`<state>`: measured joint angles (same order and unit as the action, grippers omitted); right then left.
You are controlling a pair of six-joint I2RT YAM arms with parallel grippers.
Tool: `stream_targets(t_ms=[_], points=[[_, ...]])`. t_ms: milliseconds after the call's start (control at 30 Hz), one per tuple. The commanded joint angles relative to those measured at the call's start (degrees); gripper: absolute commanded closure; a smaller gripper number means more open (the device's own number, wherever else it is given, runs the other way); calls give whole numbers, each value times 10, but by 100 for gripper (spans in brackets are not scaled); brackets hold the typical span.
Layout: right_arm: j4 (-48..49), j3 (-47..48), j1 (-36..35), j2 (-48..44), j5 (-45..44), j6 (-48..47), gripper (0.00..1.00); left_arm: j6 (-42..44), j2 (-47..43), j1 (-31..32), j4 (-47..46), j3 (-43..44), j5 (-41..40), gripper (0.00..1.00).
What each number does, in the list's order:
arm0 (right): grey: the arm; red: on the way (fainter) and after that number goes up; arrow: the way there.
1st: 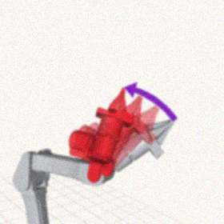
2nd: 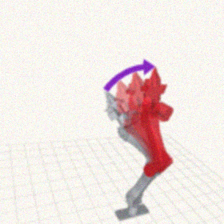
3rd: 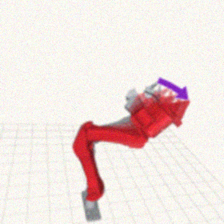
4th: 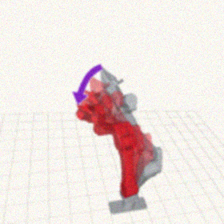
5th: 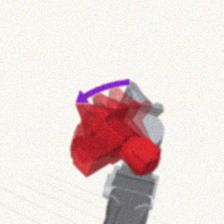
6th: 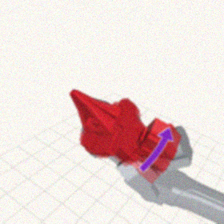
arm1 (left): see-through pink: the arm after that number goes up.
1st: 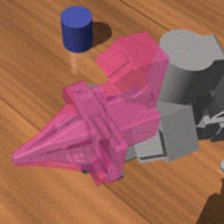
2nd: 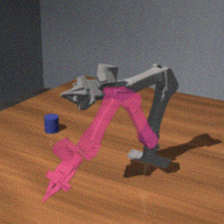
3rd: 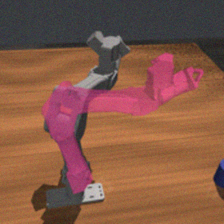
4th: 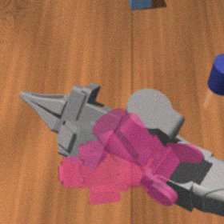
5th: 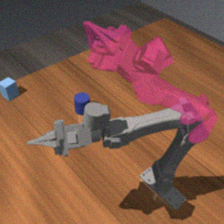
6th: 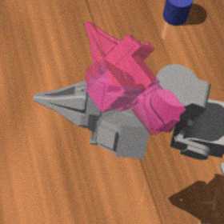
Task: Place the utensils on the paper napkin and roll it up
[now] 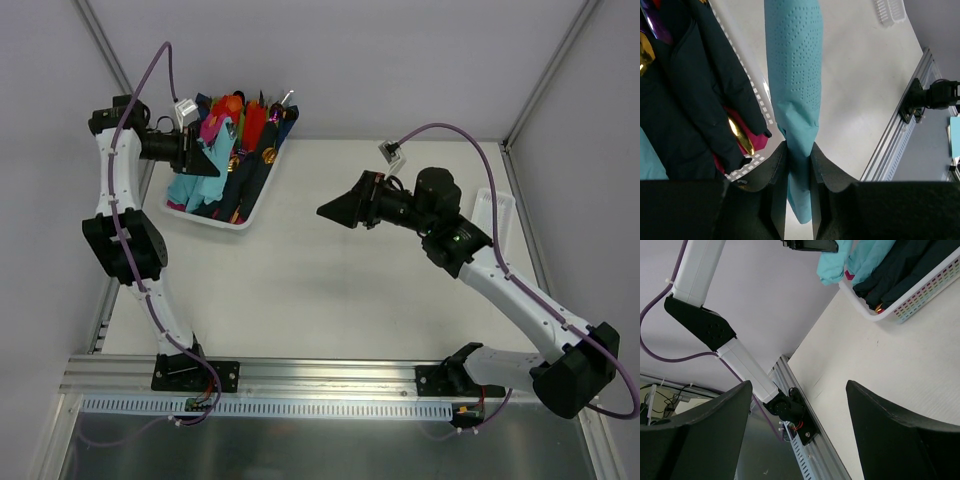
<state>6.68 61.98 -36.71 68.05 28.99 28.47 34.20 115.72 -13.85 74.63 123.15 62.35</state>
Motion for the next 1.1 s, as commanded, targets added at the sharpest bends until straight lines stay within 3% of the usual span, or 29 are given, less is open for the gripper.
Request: stream_targets(t_ms=[0, 467, 1067], points=[[13, -6, 4, 0, 13, -1, 20, 74, 5, 1, 124, -12, 8, 100], [15, -20, 4, 6, 12, 6, 20, 107, 130, -14, 117, 60, 7, 100], [19, -23, 4, 25, 19, 12, 20, 83, 192, -29, 46, 60, -50, 100]])
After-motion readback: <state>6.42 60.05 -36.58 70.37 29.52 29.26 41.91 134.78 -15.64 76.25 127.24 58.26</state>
